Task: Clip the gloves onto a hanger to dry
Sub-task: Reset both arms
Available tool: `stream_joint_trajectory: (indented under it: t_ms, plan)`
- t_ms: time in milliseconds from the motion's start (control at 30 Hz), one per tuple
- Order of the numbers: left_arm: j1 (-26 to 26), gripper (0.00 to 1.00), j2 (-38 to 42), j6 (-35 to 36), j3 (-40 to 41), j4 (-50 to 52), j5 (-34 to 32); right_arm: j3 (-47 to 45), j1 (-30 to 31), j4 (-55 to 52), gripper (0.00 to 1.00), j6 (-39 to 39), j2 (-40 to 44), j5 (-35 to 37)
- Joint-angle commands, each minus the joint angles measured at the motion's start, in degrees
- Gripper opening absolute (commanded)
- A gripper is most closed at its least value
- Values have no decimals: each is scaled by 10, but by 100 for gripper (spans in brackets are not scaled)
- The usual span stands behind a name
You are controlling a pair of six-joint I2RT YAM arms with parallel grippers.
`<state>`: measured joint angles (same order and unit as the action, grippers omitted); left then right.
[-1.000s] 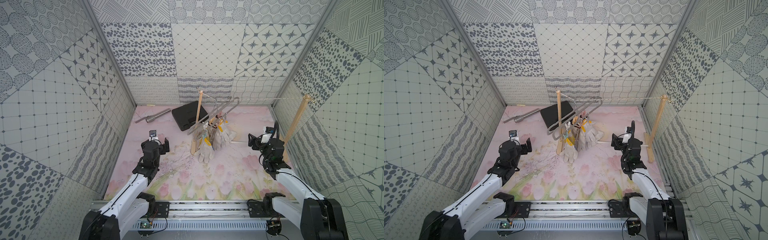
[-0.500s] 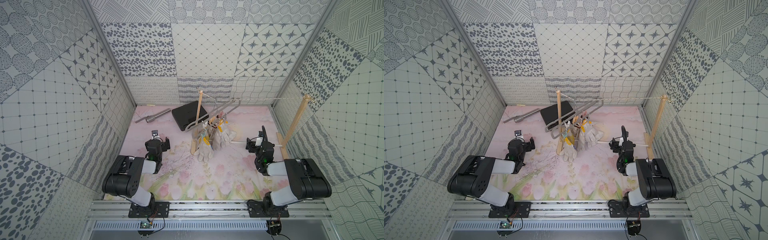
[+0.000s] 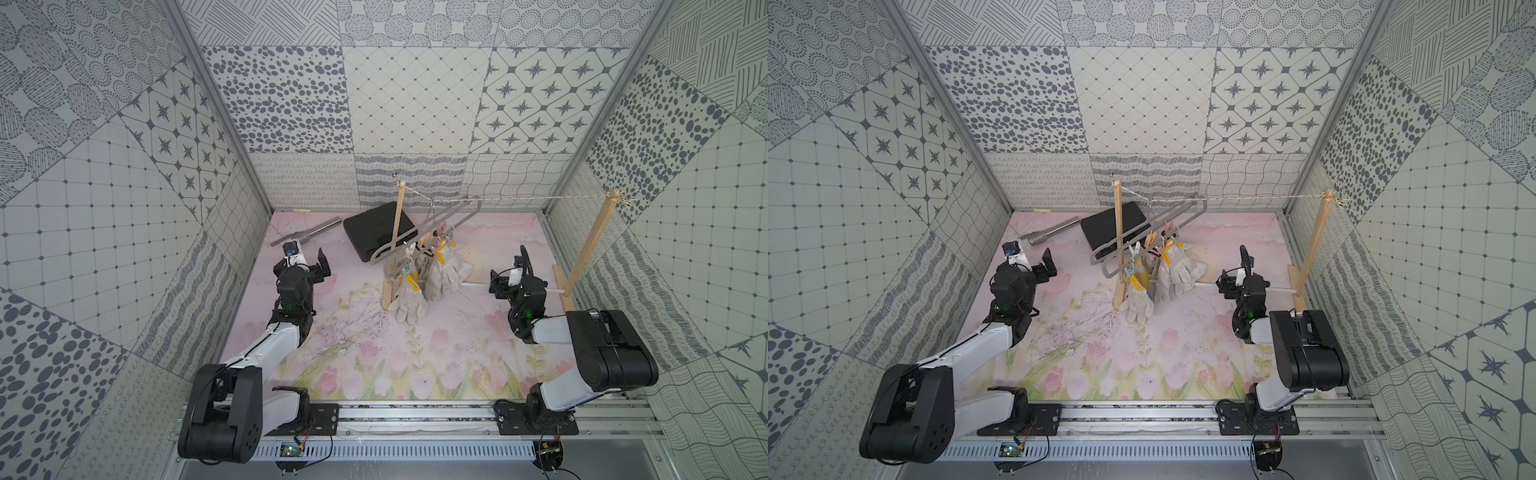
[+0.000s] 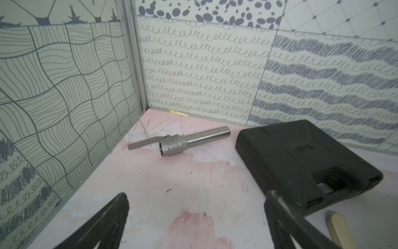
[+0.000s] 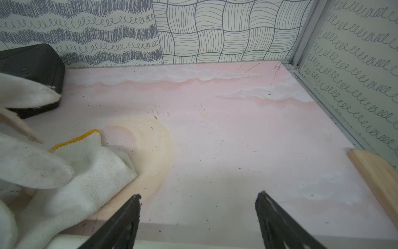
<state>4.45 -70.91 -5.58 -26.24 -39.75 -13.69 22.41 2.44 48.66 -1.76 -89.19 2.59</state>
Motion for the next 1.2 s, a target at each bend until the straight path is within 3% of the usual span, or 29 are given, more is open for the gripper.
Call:
stream_joint_trajectory:
  t_ms: [0, 67, 200, 267, 333, 400, 567, 1167]
  plan:
    - [-15, 100, -65, 10, 17, 7, 27, 11, -9, -10, 90, 0, 3, -26]
    - [-17, 100, -96, -2, 16, 5, 27, 10, -13, -9, 91, -3, 3, -30]
    - [-19, 100, -218, 18, 93, -266, 28, 10, -13, -9, 96, -2, 3, -30]
    - [-21, 100, -174, -12, 82, -167, 34, 11, -13, -10, 99, -3, 3, -31]
    - [-25, 100, -208, 5, 75, -209, 41, 12, -12, -12, 99, -2, 3, -30]
    - [-25, 100, -188, 1, 34, -96, 64, 12, -13, -12, 99, -1, 3, -30]
    - [-20, 100, -201, 22, 41, -135, 63, 13, -12, -13, 99, 0, 3, -30]
    - [-17, 100, -198, 21, 35, -119, 58, 15, -4, -16, 99, 7, 2, -20]
